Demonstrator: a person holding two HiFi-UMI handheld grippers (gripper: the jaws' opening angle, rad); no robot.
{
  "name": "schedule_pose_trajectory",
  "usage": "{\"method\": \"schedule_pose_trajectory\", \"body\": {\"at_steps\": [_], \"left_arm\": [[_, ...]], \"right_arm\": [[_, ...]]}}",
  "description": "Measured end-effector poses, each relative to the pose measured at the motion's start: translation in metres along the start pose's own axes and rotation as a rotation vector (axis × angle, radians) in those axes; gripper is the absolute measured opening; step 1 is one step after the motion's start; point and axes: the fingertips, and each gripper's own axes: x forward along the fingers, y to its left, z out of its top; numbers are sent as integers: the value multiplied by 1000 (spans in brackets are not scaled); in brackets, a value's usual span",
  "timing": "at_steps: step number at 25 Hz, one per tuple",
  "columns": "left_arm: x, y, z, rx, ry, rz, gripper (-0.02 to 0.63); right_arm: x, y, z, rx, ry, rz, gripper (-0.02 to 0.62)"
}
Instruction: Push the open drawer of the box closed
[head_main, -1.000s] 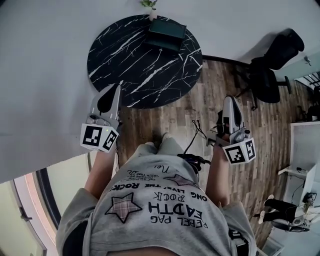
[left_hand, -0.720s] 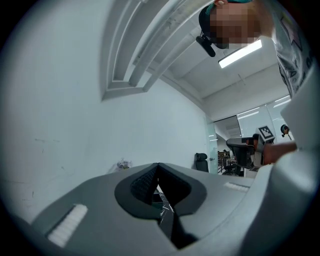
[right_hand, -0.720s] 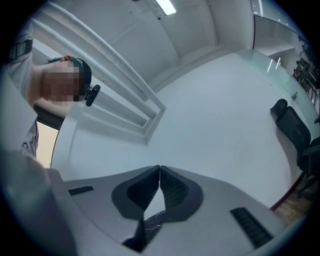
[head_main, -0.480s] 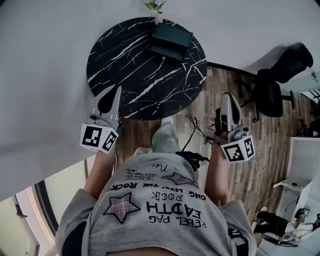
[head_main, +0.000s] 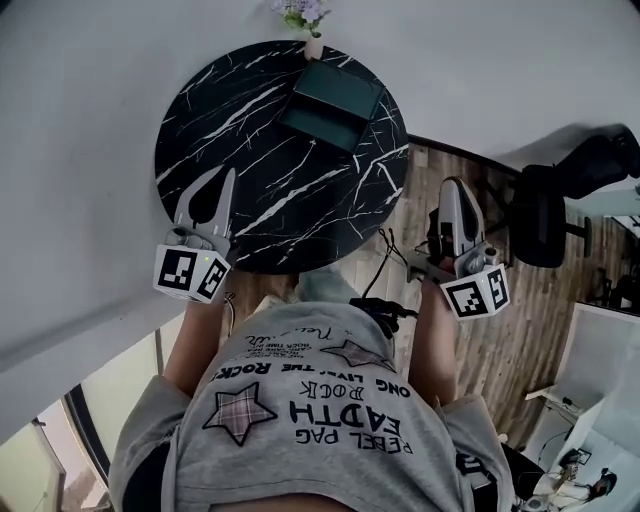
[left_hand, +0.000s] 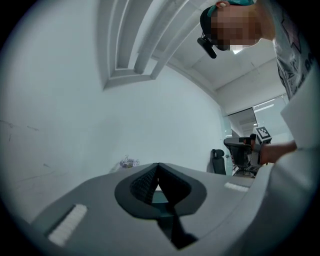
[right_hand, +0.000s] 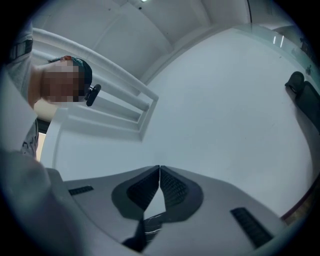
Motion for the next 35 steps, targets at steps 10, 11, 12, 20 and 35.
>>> {"method": "schedule_pose_trajectory", "body": {"at_steps": [10, 11, 12, 20, 35], "left_arm": [[84, -3, -18, -56, 39, 57, 9], [89, -4, -20, -56, 42, 61, 9], [92, -5, -23, -54, 49, 62, 9], [117, -9, -53, -63, 142, 24, 9], [144, 3, -92, -43, 183, -36, 9]], "right_arm": [[69, -94, -14, 43, 116, 101, 12], [75, -100, -15, 47, 119, 108, 12], [79, -105, -17, 50, 121, 113, 12], [94, -135, -42, 95, 175, 99, 12], [106, -151, -67, 110, 190, 32, 12]]}}
